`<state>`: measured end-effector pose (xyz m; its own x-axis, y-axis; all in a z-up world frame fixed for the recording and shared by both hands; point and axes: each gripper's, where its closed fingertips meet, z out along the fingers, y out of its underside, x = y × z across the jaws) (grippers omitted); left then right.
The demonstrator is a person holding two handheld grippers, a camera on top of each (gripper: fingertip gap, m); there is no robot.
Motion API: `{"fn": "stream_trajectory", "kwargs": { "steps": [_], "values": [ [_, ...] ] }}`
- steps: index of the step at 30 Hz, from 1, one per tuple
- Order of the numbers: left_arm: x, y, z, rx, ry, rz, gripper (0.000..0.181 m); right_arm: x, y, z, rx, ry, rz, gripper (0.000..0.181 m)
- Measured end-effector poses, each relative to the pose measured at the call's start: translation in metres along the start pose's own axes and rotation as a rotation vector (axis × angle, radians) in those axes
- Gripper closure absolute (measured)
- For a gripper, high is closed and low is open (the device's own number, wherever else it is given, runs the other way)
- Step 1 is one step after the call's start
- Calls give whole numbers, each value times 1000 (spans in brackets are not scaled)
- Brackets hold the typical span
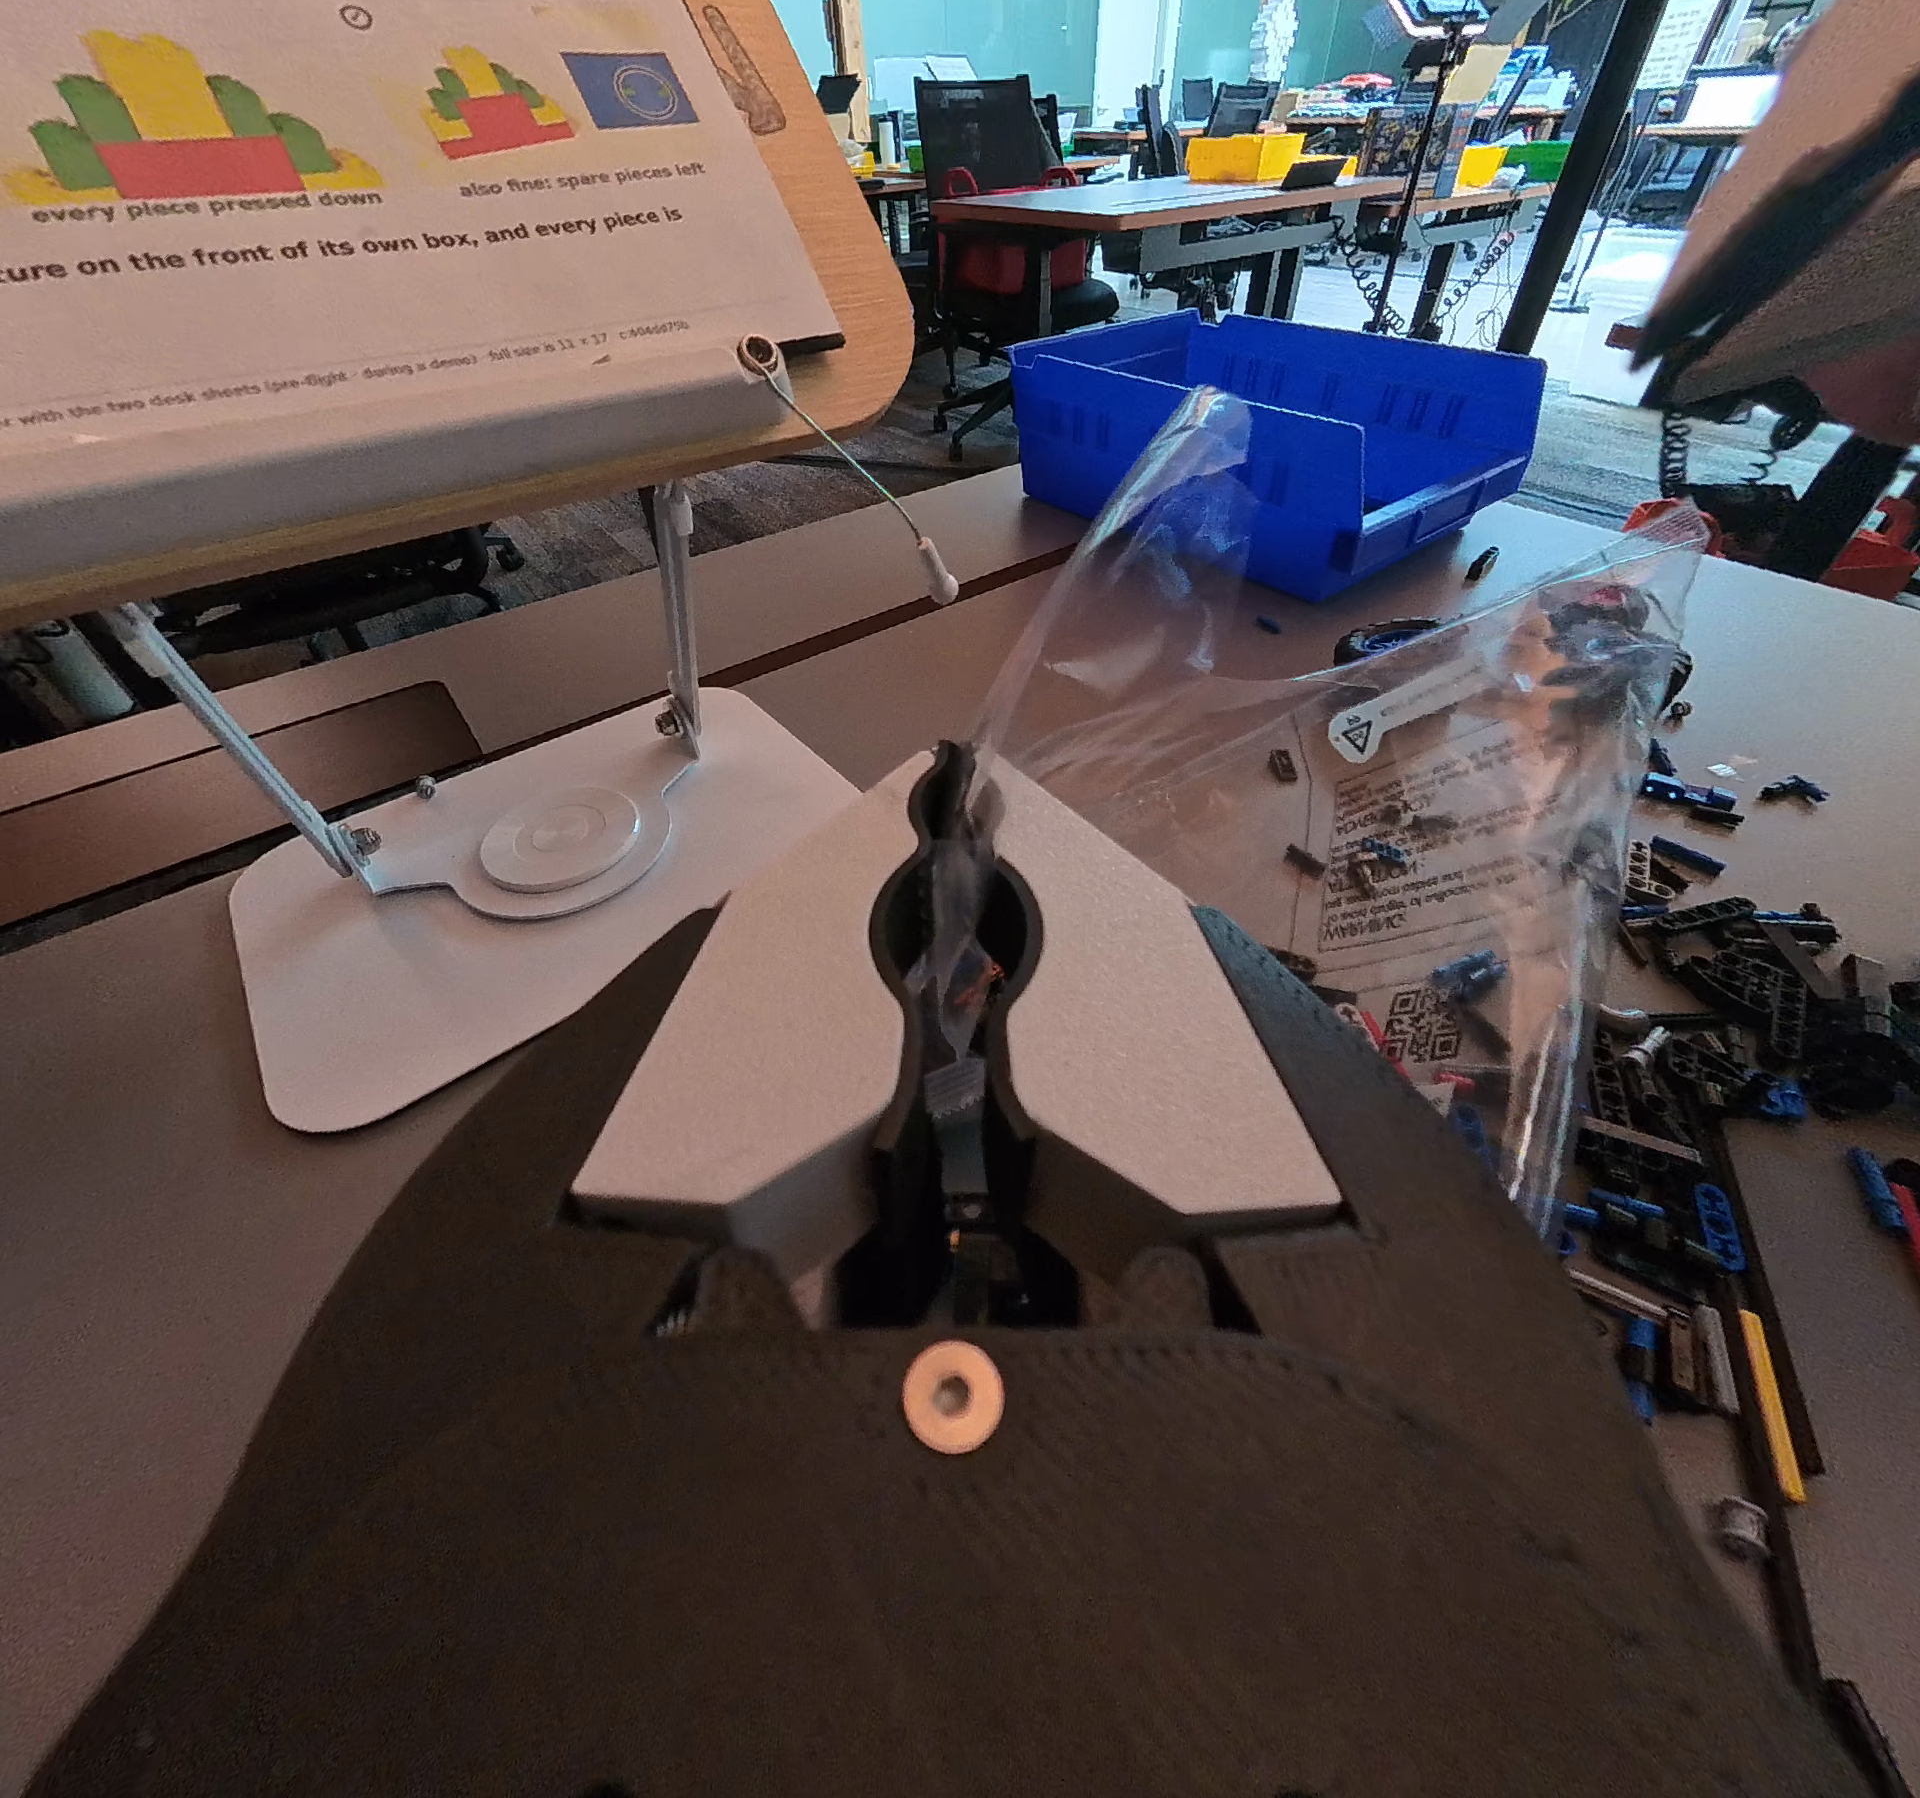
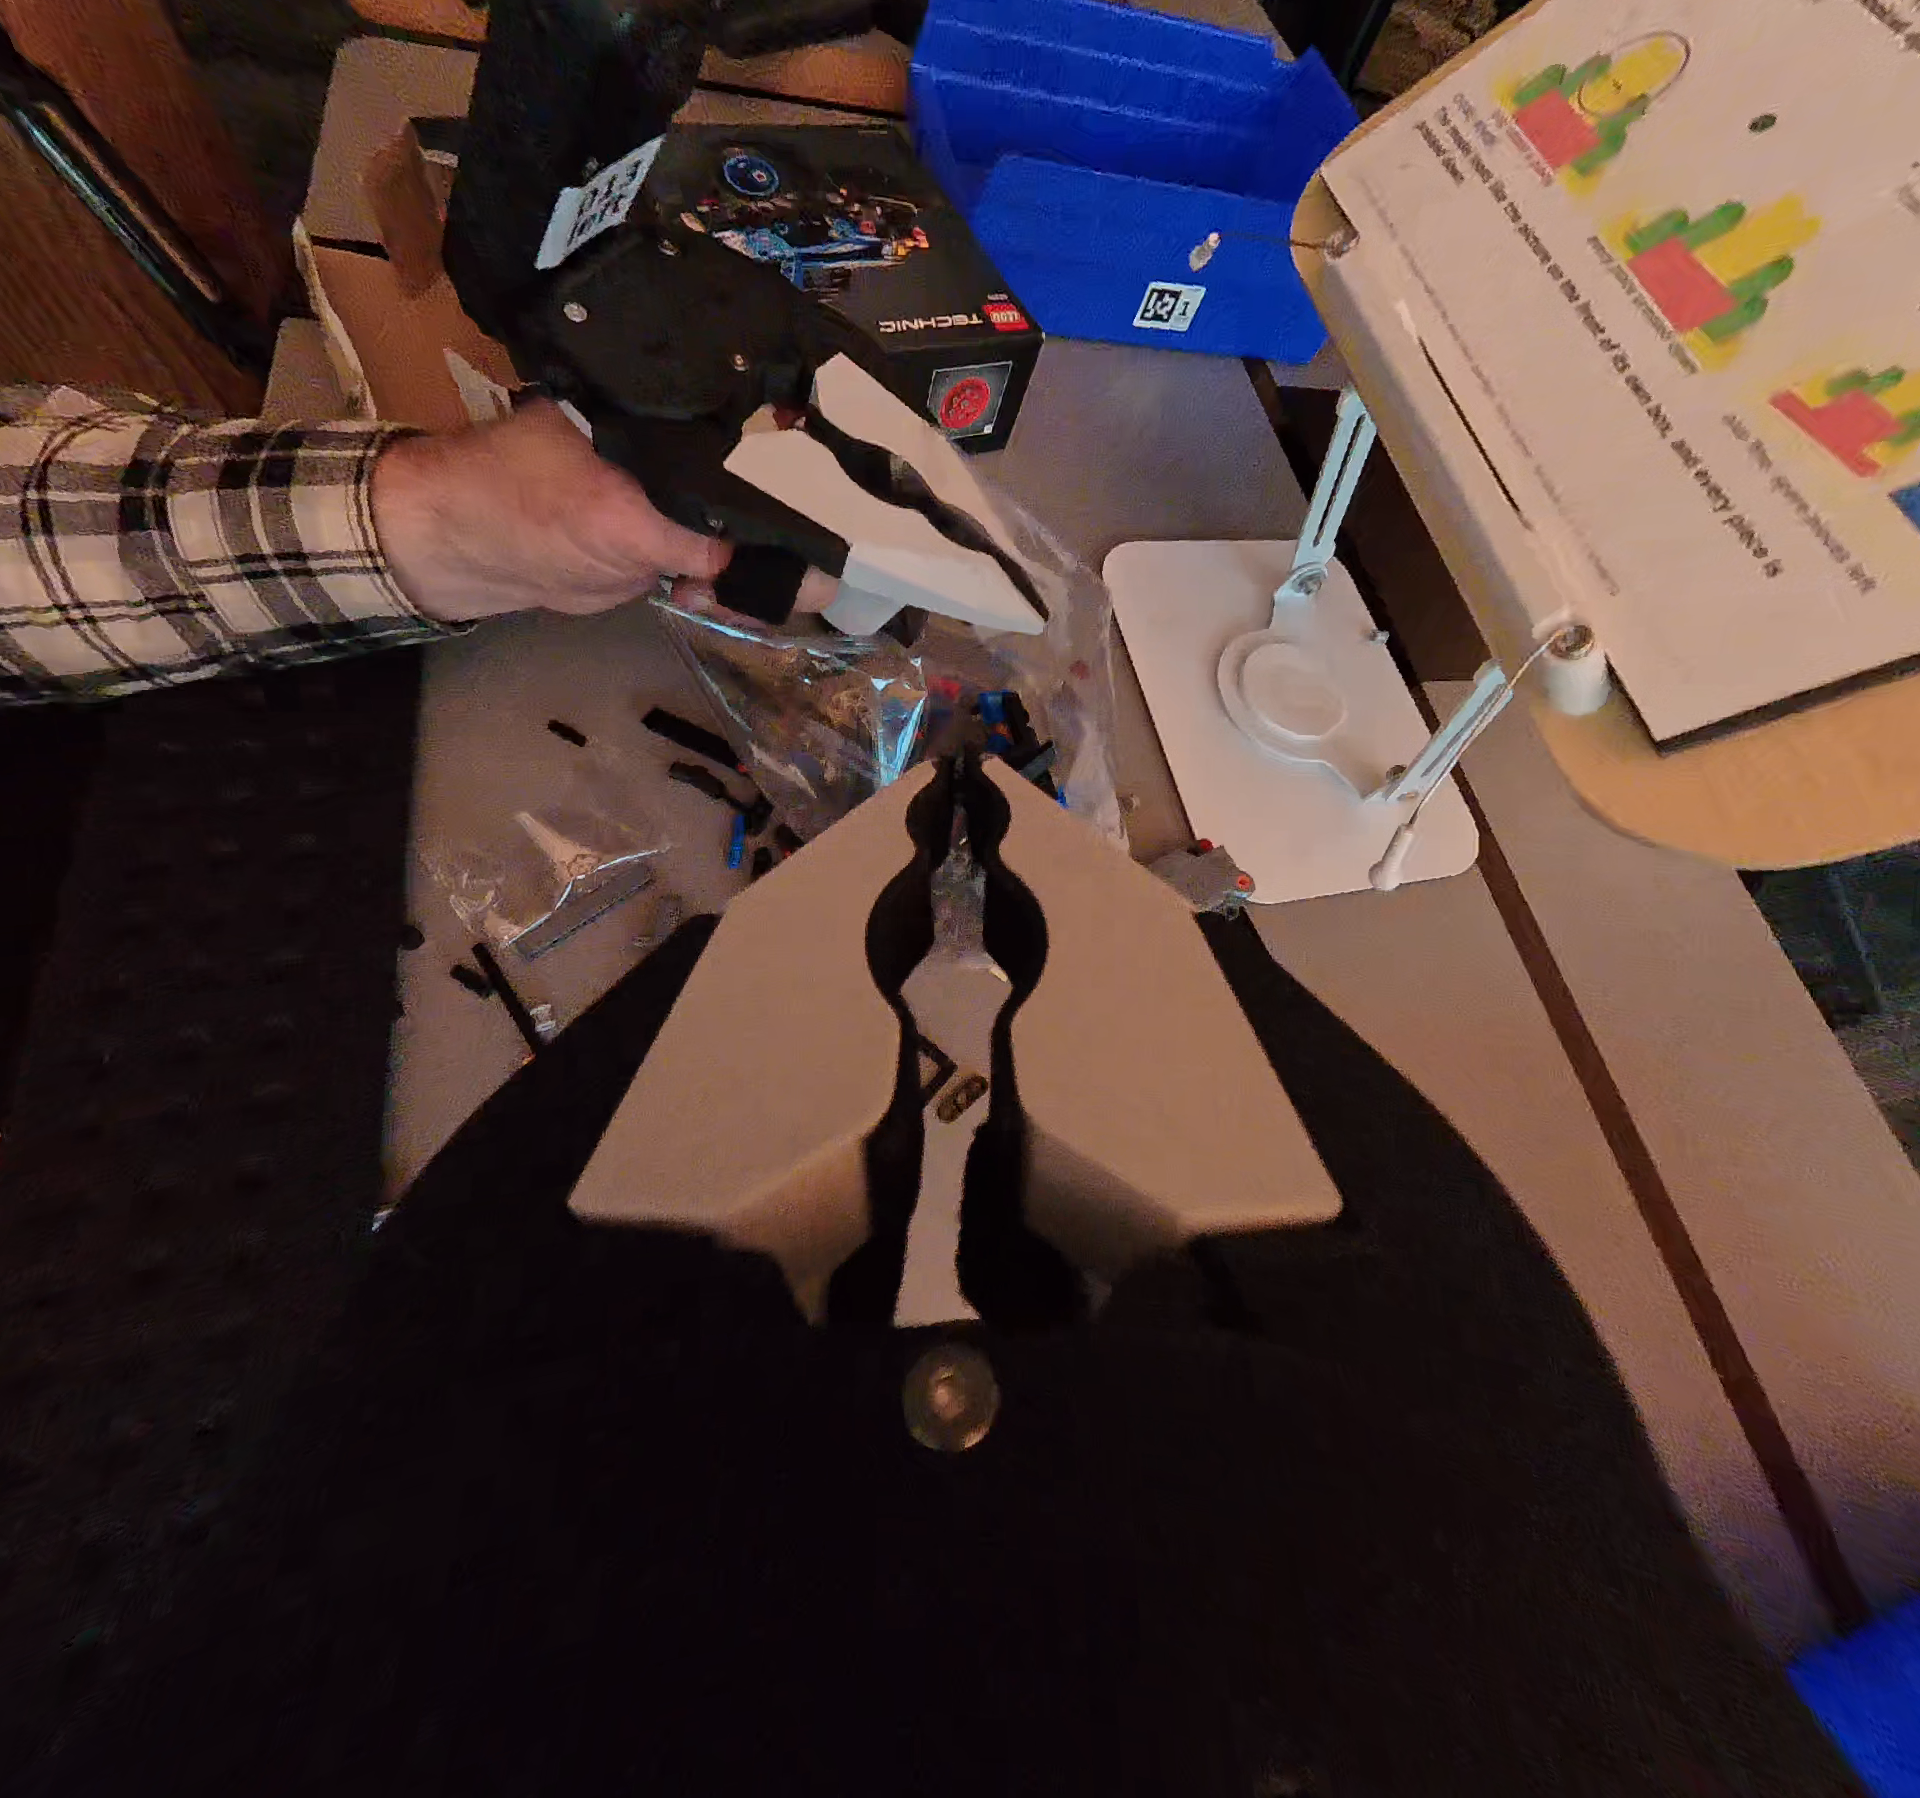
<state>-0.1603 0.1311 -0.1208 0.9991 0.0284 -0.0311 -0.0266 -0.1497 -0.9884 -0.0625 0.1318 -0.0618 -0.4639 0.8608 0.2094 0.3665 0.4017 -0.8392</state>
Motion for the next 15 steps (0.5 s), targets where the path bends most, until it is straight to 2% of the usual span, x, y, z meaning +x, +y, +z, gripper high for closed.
{"fn": "stream_trajectory", "kwargs": {
  "steps": [2, 3, 4, 5, 8, 11, 15],
  "values": [
    [0, 0, -1, 0, -1, -1, 181, 7, -4, 8, -44, 36, -20, 159],
    [0, 0, -1, 1, 0, -2, 181, 7, -3, 12, -53, 25, -20, 158],
    [0, 0, -1, 1, 0, -2, 181, 4, -2, 15, -43, 0, -13, 166],
    [0, 0, -1, 1, 1, -2, 181, 5, 1, 15, -39, -4, -9, 181],
    [1, 0, 0, 0, 6, -2, 181, 31, 27, 7, -45, 103, 75, 180],
    [2, 0, 0, 0, 9, -2, 181, 52, 82, -2, -99, 136, 234, 170],
    [3, 0, 1, -4, 11, 0, 181, 48, 182, 2, -365, 115, 290, 163]
  ]
}}
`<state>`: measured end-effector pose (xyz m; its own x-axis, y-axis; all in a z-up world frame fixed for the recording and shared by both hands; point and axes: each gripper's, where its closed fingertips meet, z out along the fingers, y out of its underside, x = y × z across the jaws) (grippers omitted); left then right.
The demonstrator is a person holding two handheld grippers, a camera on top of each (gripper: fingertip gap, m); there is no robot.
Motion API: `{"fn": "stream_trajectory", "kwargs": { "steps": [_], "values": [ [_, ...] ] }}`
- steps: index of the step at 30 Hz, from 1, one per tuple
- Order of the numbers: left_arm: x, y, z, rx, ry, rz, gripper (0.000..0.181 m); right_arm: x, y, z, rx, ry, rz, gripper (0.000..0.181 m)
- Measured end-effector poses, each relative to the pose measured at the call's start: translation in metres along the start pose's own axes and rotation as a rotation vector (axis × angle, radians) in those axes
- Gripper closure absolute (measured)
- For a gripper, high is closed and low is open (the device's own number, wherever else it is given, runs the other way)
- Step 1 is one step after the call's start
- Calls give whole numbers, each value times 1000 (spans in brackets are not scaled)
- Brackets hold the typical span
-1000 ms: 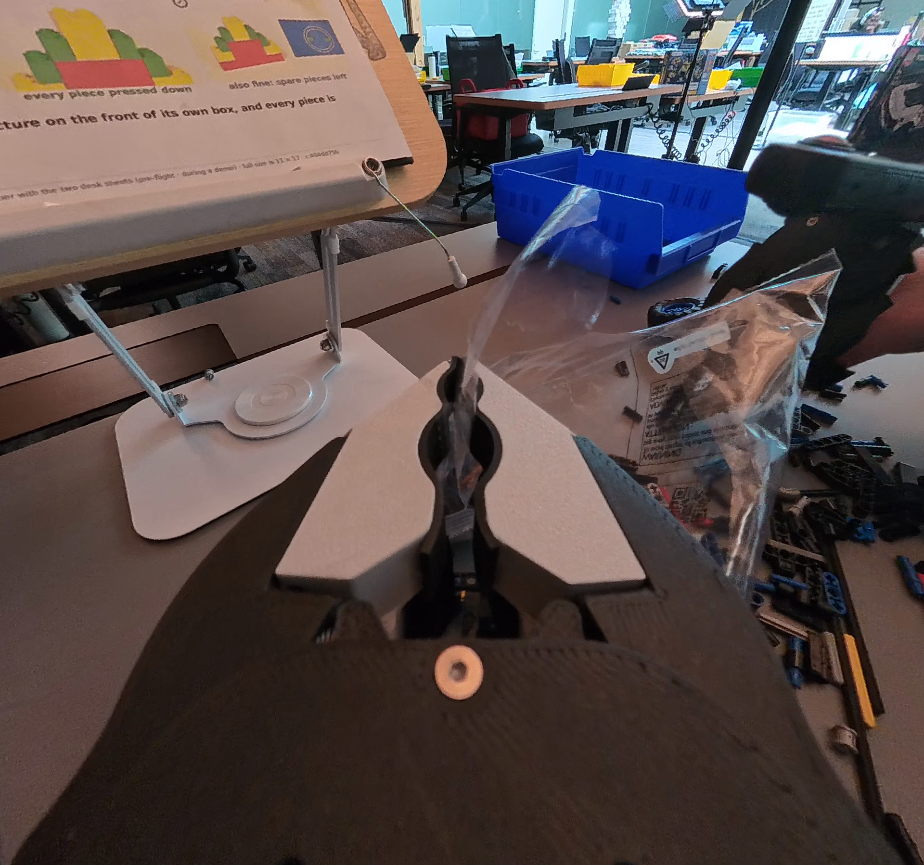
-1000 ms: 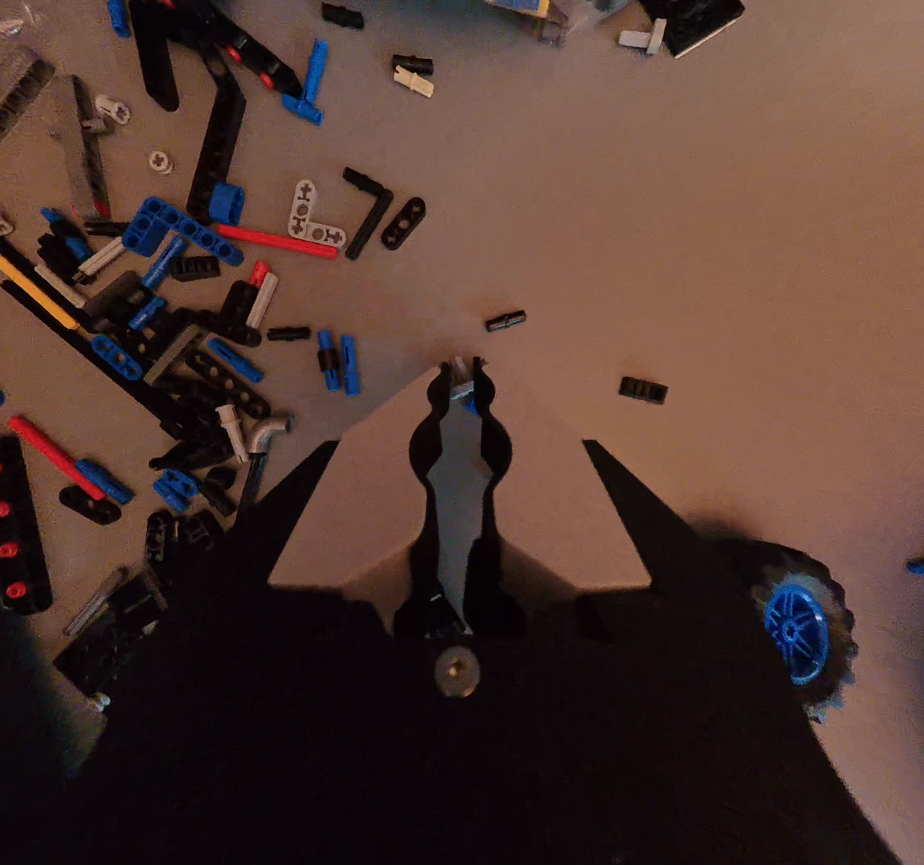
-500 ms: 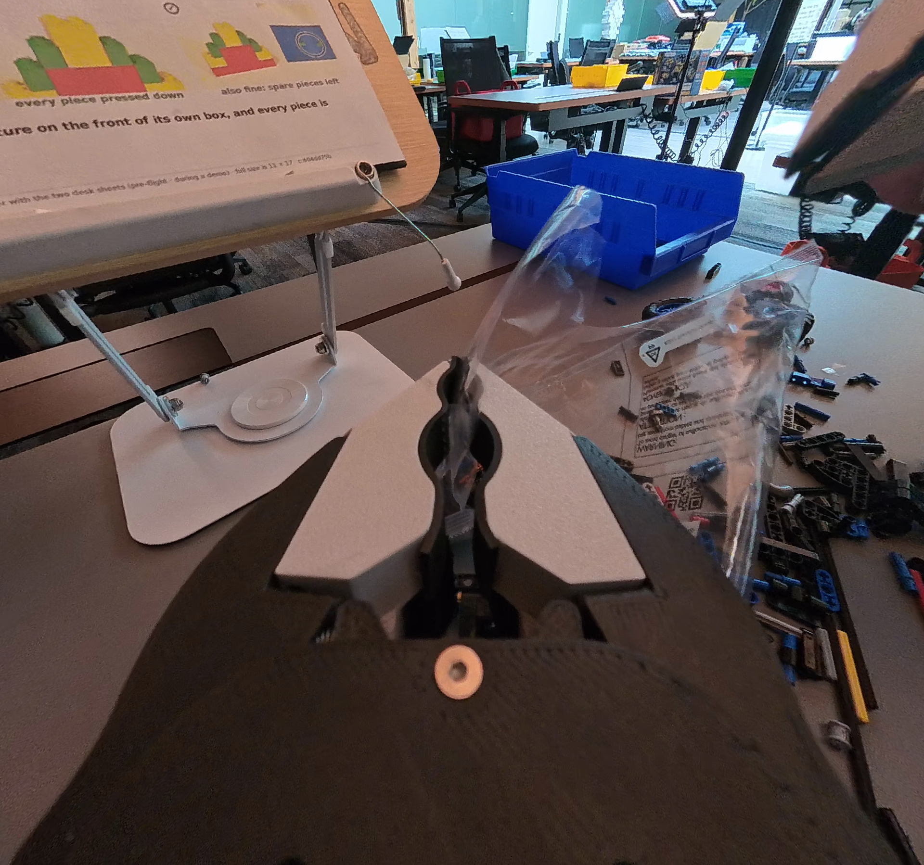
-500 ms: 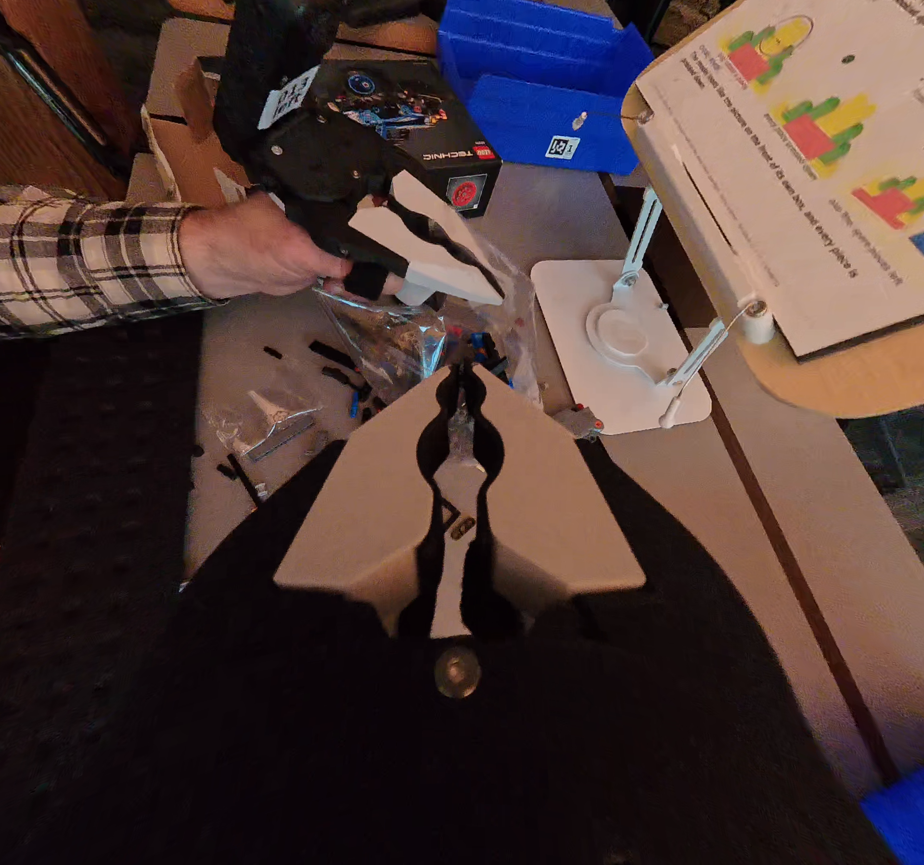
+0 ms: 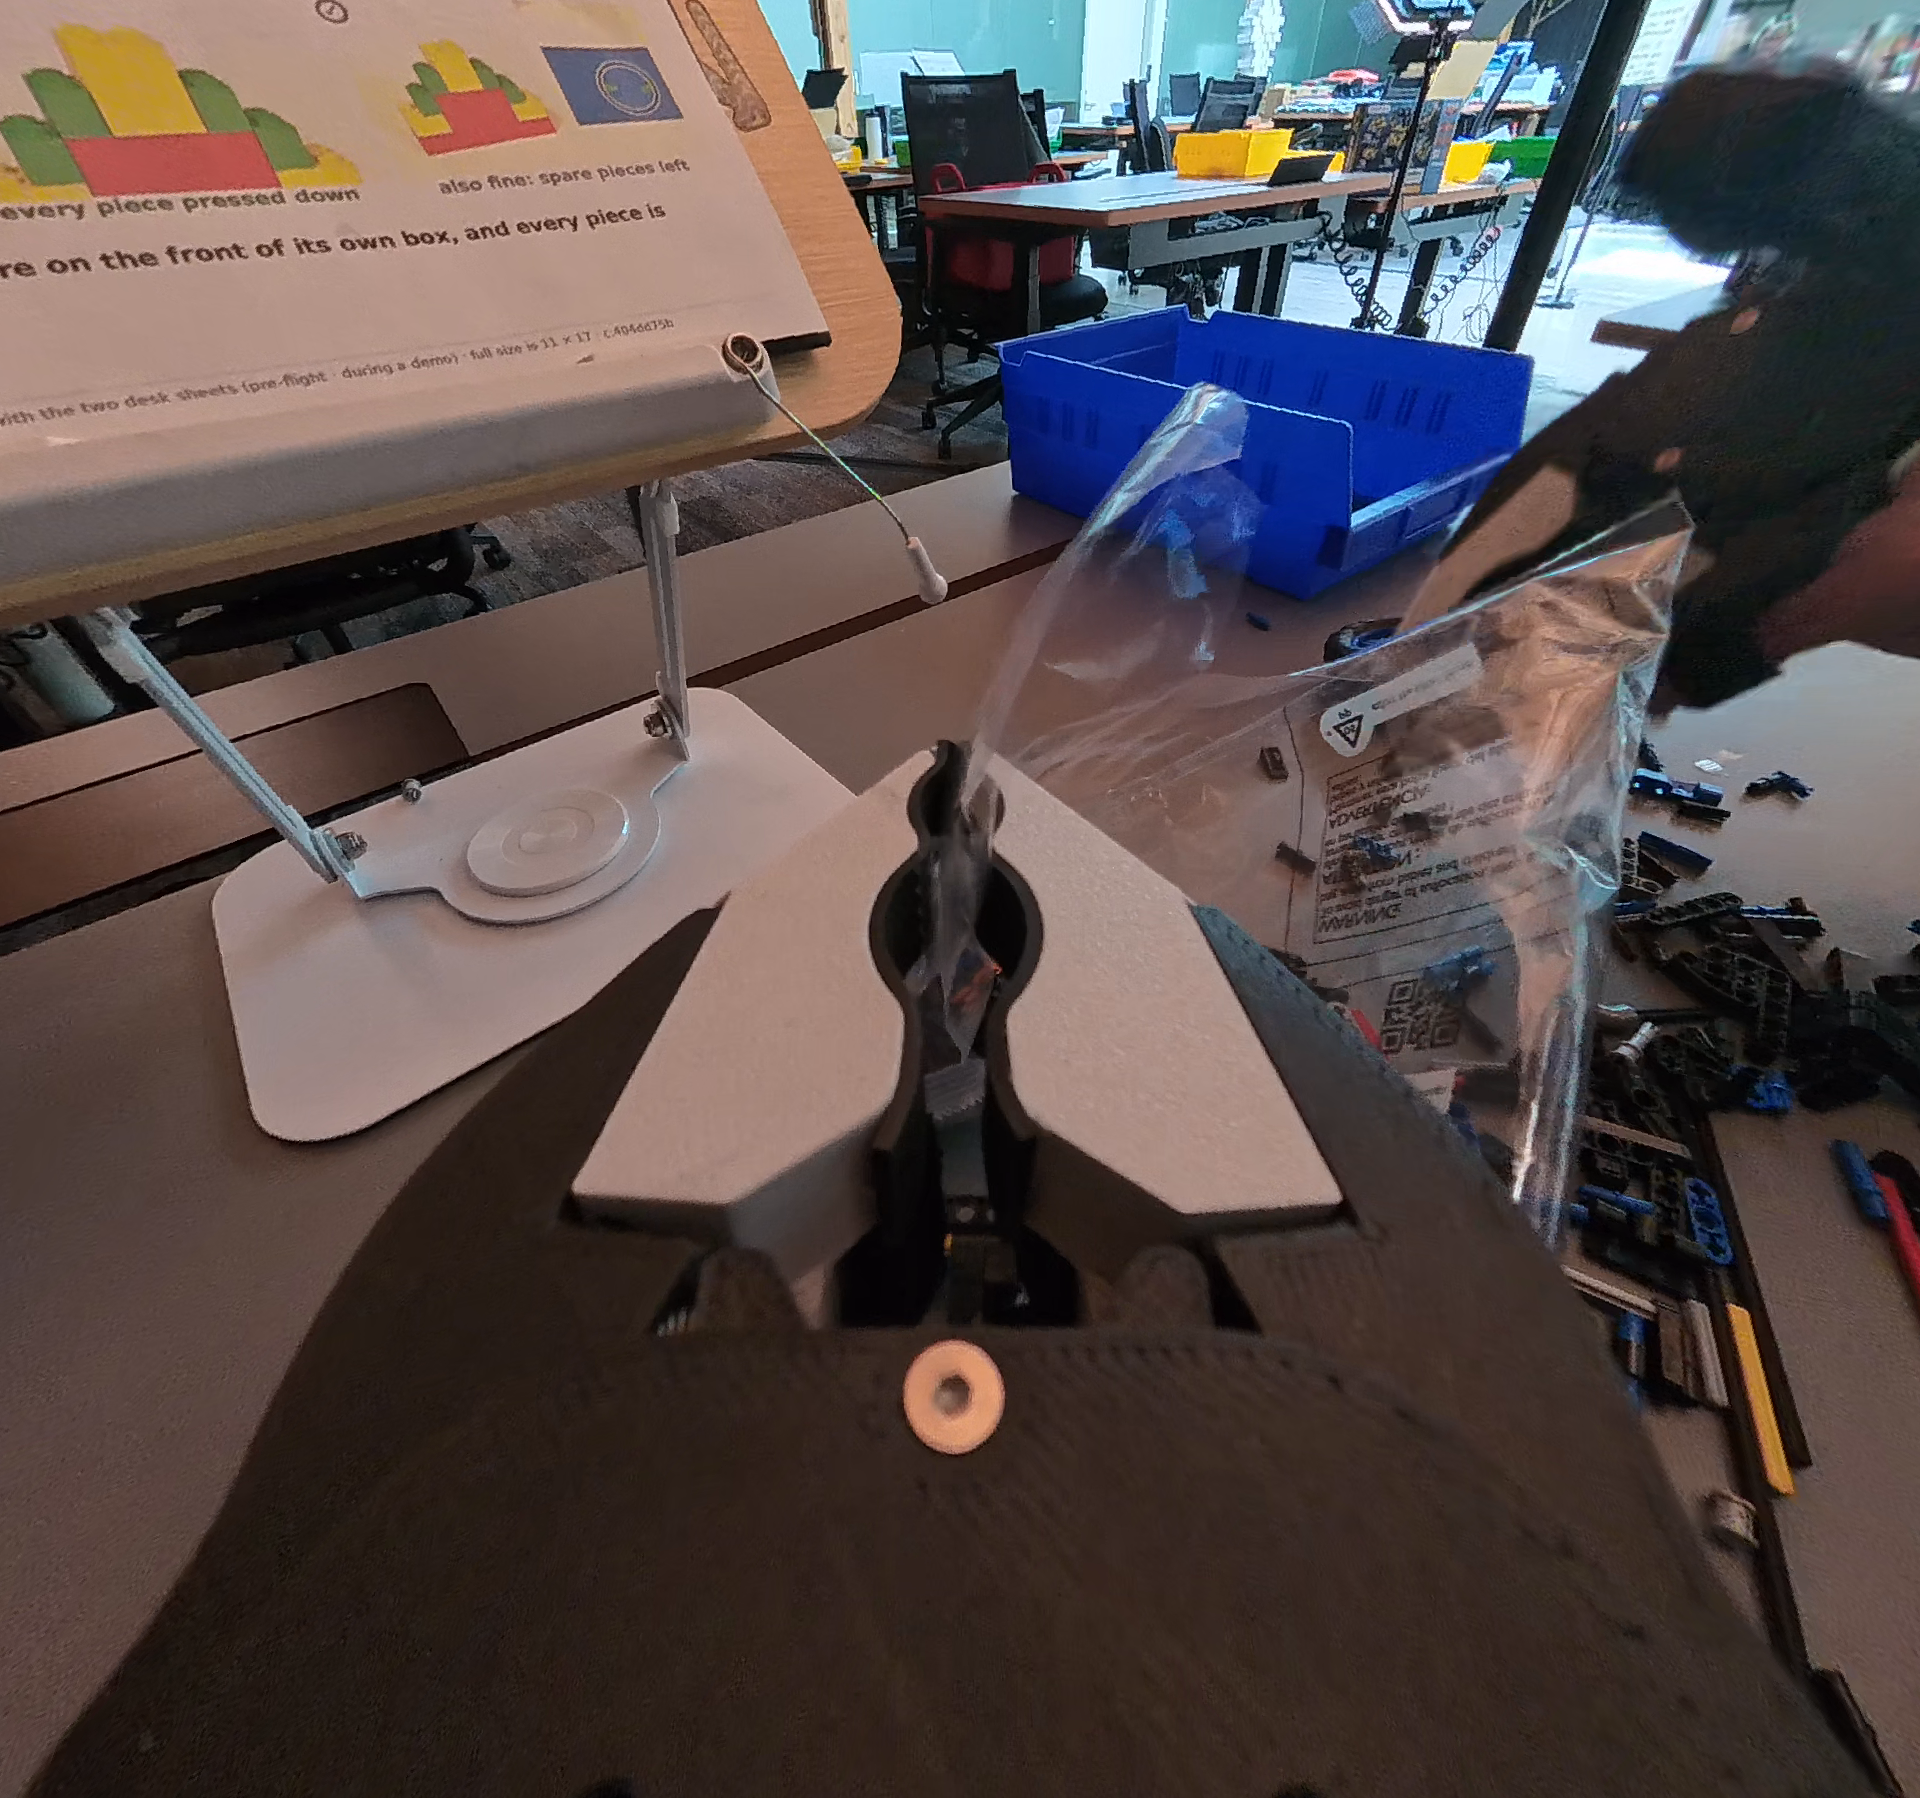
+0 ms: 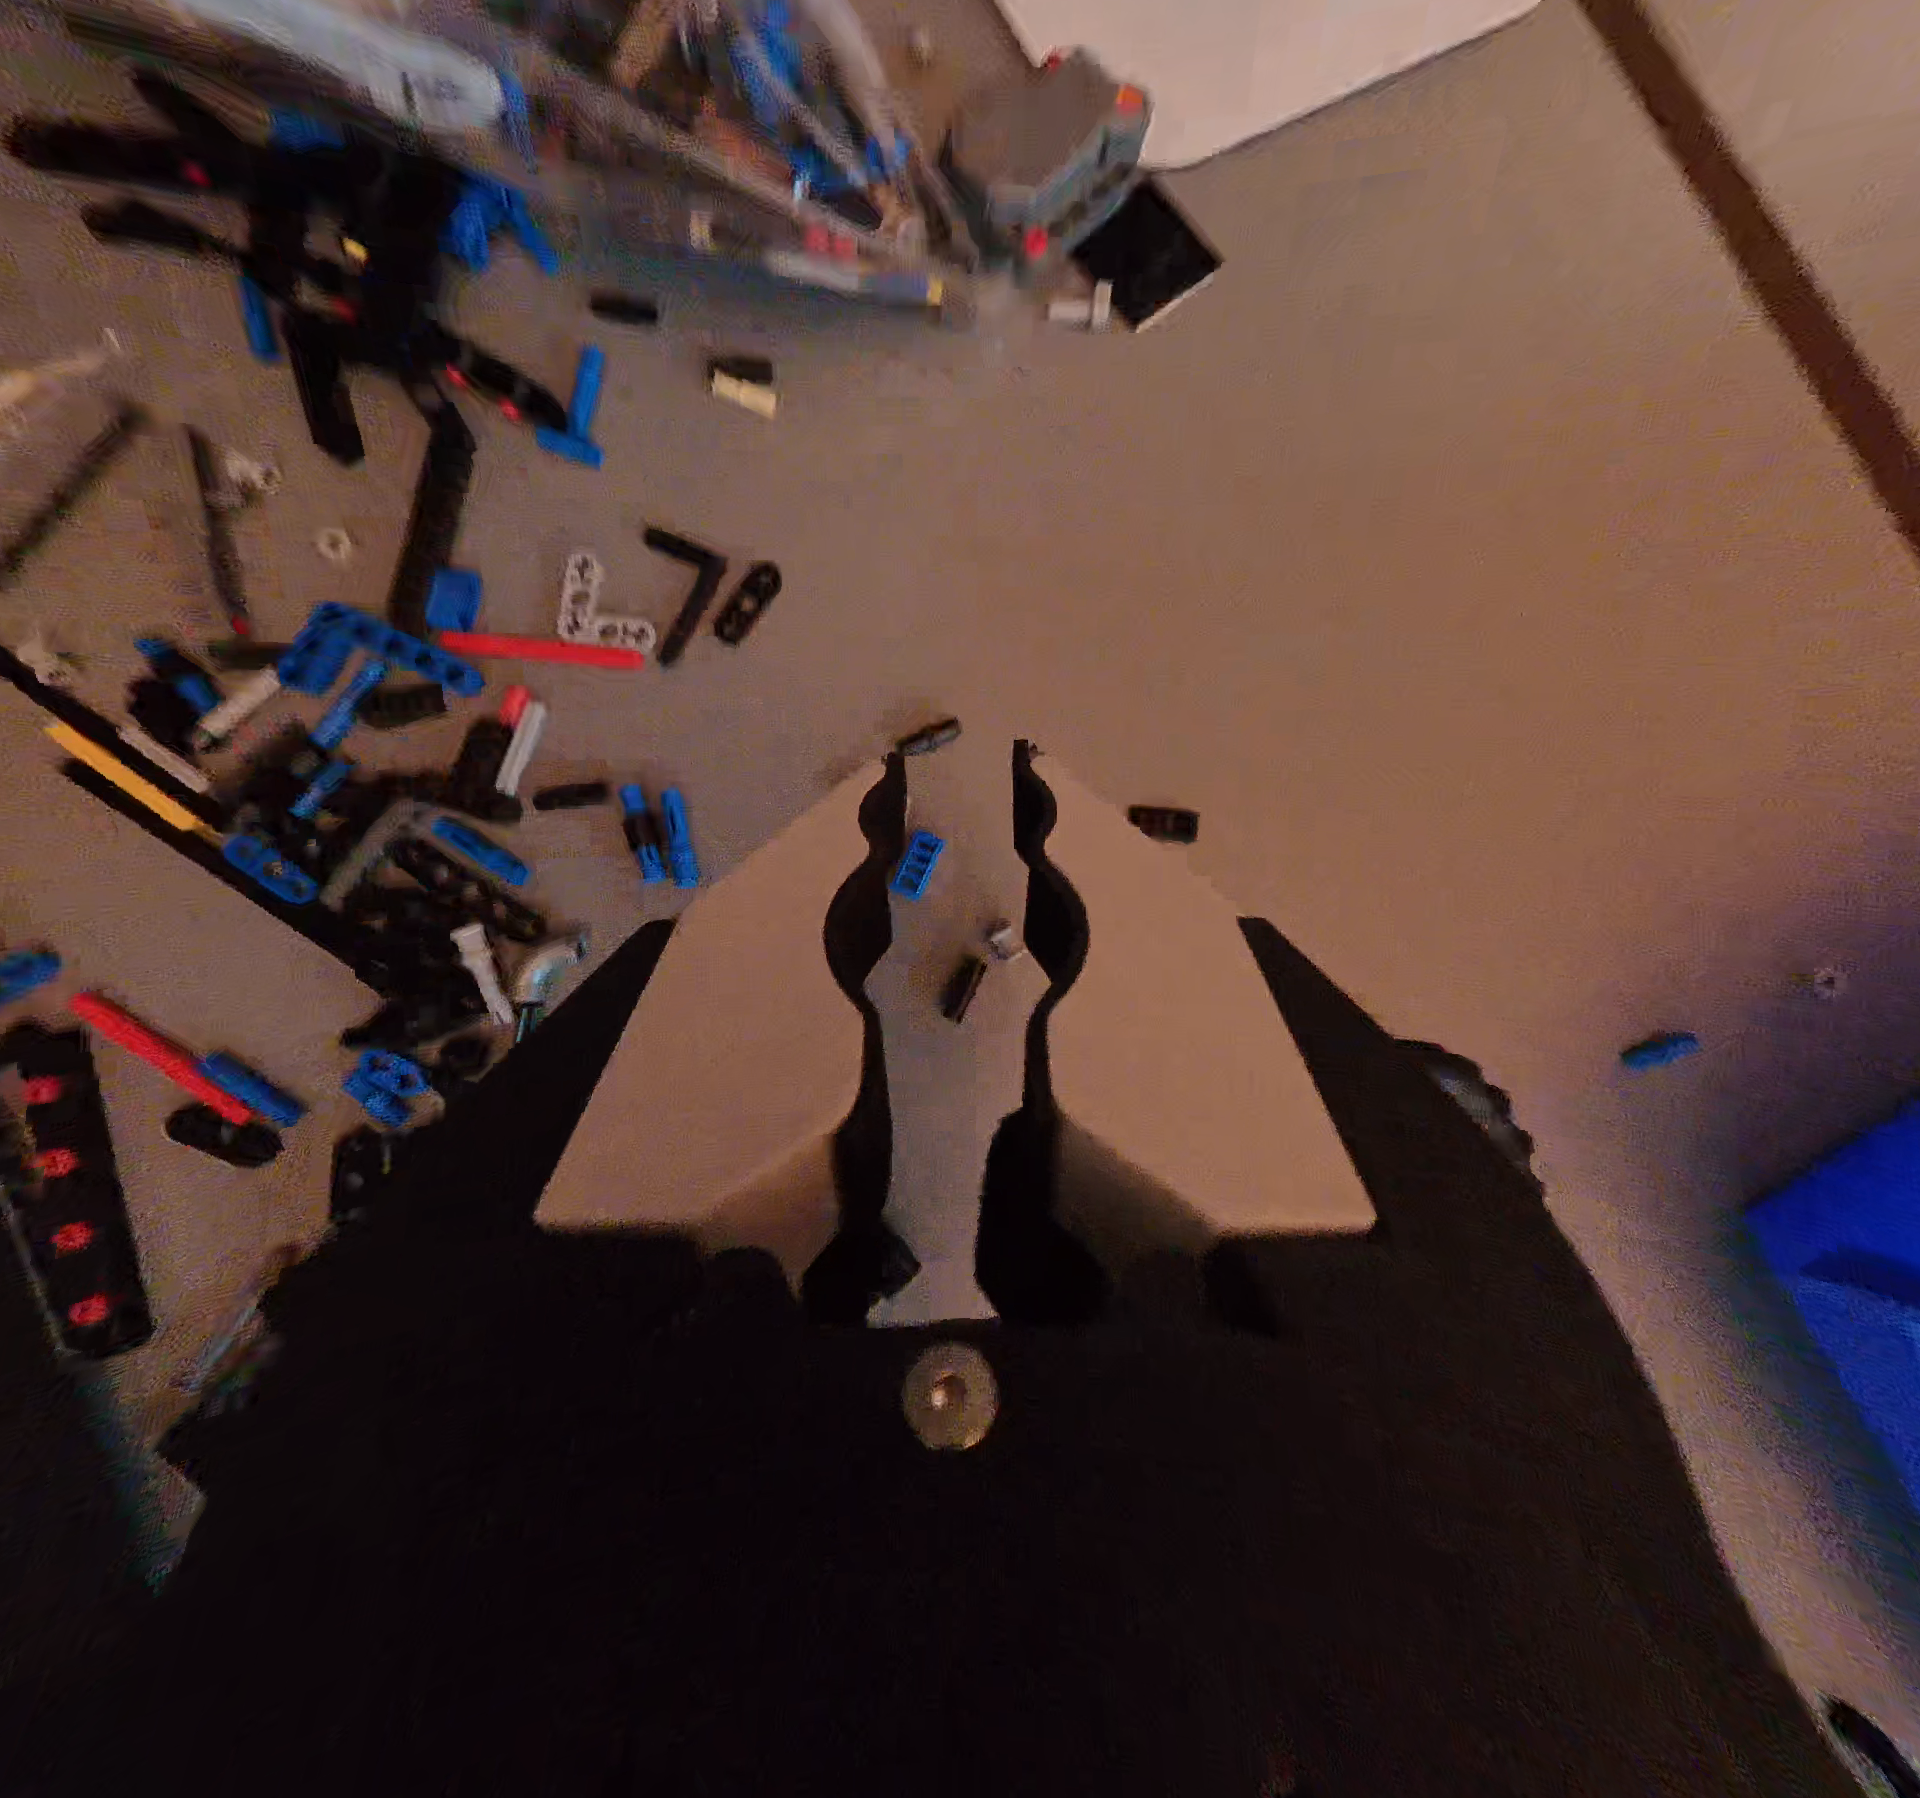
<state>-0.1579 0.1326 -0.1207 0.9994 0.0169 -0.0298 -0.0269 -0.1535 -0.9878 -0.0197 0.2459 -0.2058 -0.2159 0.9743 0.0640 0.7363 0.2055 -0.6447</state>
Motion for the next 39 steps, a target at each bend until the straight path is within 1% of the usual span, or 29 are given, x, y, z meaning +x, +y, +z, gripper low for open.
{"fn": "stream_trajectory", "kwargs": {
  "steps": [2, 5, 8, 12, 14, 16, 17, 21, 23, 24, 25, 26, 28, 29, 31, 33, 34, 36, 37, 39],
  "values": [
    [0, 1, 0, -2, -2, 2, 181, -5, 21, 14, -44, -53, 1, 162],
    [-2, 1, -1, -2, -9, -1, 181, -16, 29, 23, -80, -107, -13, 167],
    [-4, 2, -2, -1, -14, -7, 181, -15, 37, 32, -132, -93, -22, 179],
    [-4, 2, -2, -1, -14, -7, 181, -15, 35, 34, -119, -96, -17, 181],
    [-4, 1, -2, 1, -12, -8, 181, -16, 30, 31, -97, -100, -15, 180],
    [-4, 1, -2, 2, -12, -9, 181, -18, 13, 19, -34, -89, -20, 180],
    [-4, 1, -2, 2, -12, -8, 181, -22, -3, 8, 23, -91, -30, 180],
    [-2, 1, -1, 0, -7, -4, 181, -52, -92, -51, 311, -79, -125, 180],
    [-2, 1, 0, -3, -7, -1, 181, -73, -132, -71, 431, -102, -183, 180],
    [-2, 2, 0, -4, -8, -1, 181, -87, -148, -74, 470, -143, -203, 180],
    [-2, 2, 0, -5, -9, -2, 181, -99, -158, -70, 465, -184, -212, 180],
    [-3, 3, -1, -5, -11, -3, 181, -104, -161, -58, 417, -193, -222, 180],
    [-4, 3, -2, -5, -15, -5, 181, -99, -158, -36, 330, -120, -259, 171],
    [-4, 3, -2, -4, -17, -6, 181, -98, -157, -32, 327, -109, -256, 164],
    [-5, 3, -3, -4, -17, -7, 181, -92, -154, -37, 368, -114, -205, 162],
    [-4, 3, -2, -5, -14, -5, 181, -71, -143, -48, 414, -58, -145, 164],
    [-3, 3, -1, -6, -11, -4, 181, -58, -133, -53, 422, -34, -109, 165],
    [-2, 3, 0, -9, -7, 0, 181, -34, -103, -55, 387, -7, -27, 165],
    [-1, 3, 1, -10, -6, 2, 181, -23, -82, -50, 334, 2, 12, 165],
    [-2, 3, 0, -9, -6, 2, 181, -6, -34, -33, 173, 31, 48, 162]
  ]
}}
